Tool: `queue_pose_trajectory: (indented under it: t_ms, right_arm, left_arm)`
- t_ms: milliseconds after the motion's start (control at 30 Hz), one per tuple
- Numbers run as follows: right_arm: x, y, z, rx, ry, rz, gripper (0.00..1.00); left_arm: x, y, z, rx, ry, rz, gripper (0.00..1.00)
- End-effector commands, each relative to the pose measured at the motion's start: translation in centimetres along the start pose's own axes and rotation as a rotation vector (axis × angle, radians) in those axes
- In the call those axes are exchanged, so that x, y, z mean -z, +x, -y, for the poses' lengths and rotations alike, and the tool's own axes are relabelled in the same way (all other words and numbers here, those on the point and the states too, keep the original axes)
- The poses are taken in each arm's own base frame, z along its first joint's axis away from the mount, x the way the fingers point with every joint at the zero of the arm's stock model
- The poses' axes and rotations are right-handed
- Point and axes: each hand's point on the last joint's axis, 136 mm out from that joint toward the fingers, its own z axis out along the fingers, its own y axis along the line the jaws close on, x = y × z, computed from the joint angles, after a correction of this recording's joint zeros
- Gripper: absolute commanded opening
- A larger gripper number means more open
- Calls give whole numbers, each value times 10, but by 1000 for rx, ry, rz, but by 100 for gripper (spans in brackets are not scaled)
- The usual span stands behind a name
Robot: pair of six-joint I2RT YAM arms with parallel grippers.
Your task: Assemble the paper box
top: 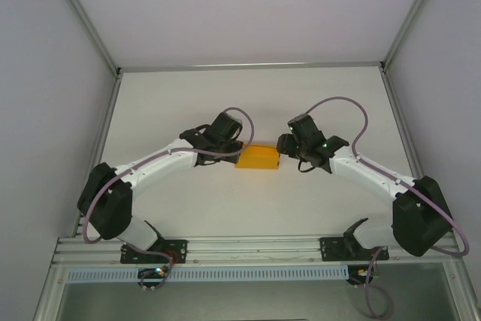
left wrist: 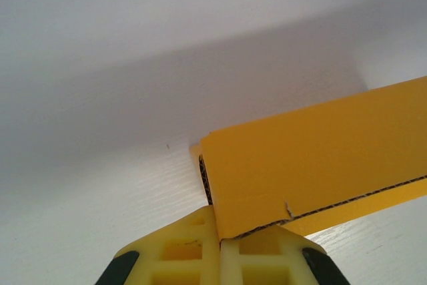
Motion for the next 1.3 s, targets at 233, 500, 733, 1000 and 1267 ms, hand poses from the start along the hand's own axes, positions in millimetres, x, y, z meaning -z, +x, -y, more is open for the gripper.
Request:
queue_pose_trajectory:
  t_ms: [233,500,733,1000,1267]
  right_arm:
    - [1,21,3,98,-27,-70,55]
    - [-18,67,25,269,103,-152,53]
    - [-23,74,42,252,202,-155,51]
    - [-29,84,46,249,231,-178,50]
    - [-33,90,53,255,254,-173,46]
  left_arm:
    - [-16,70,-17,-61,-59,-281,0]
    - [0,61,-7,-60,-5,-249,14]
    - [41,35,14,-64,116,-154,49]
    - [69,4,14,61,239,-53,95]
    - [46,-16,-27,342,336,4,100]
